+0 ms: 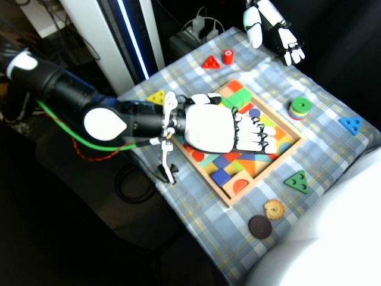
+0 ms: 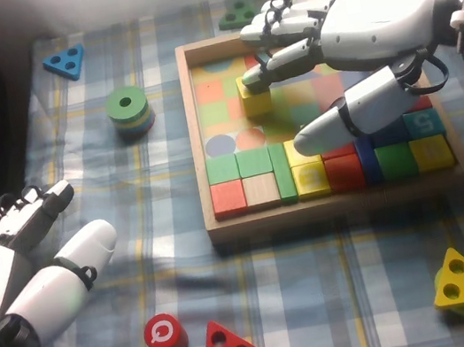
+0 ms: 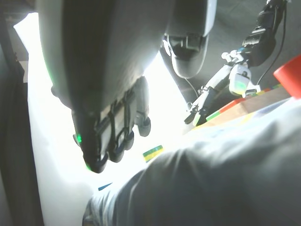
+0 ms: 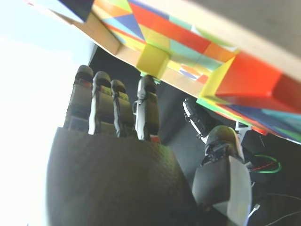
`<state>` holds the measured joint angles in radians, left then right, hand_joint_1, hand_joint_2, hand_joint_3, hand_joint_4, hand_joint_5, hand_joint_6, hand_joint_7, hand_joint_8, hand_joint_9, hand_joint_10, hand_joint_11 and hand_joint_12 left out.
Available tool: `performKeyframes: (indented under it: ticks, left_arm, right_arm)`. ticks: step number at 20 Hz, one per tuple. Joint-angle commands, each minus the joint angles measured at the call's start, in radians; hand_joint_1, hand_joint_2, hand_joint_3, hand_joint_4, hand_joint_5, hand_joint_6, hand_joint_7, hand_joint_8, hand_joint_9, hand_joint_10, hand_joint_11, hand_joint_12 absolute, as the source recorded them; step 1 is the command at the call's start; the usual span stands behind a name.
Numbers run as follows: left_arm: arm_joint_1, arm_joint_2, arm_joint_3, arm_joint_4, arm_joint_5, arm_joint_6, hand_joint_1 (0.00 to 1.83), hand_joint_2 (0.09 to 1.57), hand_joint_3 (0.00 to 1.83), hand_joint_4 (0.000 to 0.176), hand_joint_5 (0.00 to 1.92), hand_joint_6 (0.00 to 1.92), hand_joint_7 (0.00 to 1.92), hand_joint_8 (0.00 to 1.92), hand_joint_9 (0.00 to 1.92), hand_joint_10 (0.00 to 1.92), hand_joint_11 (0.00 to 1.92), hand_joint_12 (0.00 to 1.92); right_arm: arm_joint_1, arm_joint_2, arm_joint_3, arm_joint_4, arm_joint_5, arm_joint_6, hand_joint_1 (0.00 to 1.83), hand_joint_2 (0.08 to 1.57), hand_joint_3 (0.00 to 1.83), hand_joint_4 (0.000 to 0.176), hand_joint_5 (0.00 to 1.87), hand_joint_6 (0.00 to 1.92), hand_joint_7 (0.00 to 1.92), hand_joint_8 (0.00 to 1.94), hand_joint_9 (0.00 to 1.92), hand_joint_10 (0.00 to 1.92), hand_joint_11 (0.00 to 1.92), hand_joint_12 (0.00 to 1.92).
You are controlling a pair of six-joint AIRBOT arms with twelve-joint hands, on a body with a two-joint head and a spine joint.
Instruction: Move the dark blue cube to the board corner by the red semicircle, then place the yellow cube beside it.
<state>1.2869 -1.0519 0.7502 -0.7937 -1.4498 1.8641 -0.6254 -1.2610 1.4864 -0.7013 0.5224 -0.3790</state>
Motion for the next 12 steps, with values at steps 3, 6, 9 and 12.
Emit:
performKeyframes:
  ticks: [3,6,9,12]
  left_arm:
    - [-0.008,-0.001,0.004,0.046,-0.109,-0.004,0.0,1.22,0.0,0.054,0.3,0.0,0.16,0.0,0.11,0.0,0.0,0.0]
    - [-0.008,-0.001,0.004,0.045,-0.109,-0.004,0.0,1.24,0.0,0.038,0.29,0.0,0.15,0.0,0.09,0.0,0.0,0.0]
    - [-0.008,-0.001,0.004,0.044,-0.107,-0.004,0.0,1.23,0.0,0.042,0.31,0.01,0.17,0.01,0.11,0.01,0.0,0.0]
    - [-0.008,-0.002,0.003,0.043,-0.107,-0.004,0.0,1.23,0.0,0.047,0.31,0.01,0.17,0.01,0.11,0.01,0.0,0.0]
  right_arm:
    - [0.01,0.0,0.001,-0.017,0.044,0.033,0.0,1.02,0.01,0.074,0.41,0.02,0.0,0.0,0.0,0.0,0.0,0.0]
    - [0.01,0.037,-0.015,-0.045,0.023,0.057,0.0,0.97,0.0,0.057,0.39,0.01,0.0,0.0,0.0,0.0,0.0,0.0]
    - [0.01,0.102,-0.055,-0.074,-0.003,0.06,0.0,0.97,0.0,0.08,0.39,0.01,0.0,0.0,0.0,0.0,0.0,0.0]
    - [0.01,0.133,-0.071,-0.079,-0.011,0.06,0.0,0.97,0.0,0.104,0.37,0.0,0.0,0.0,0.0,0.0,0.0,0.0]
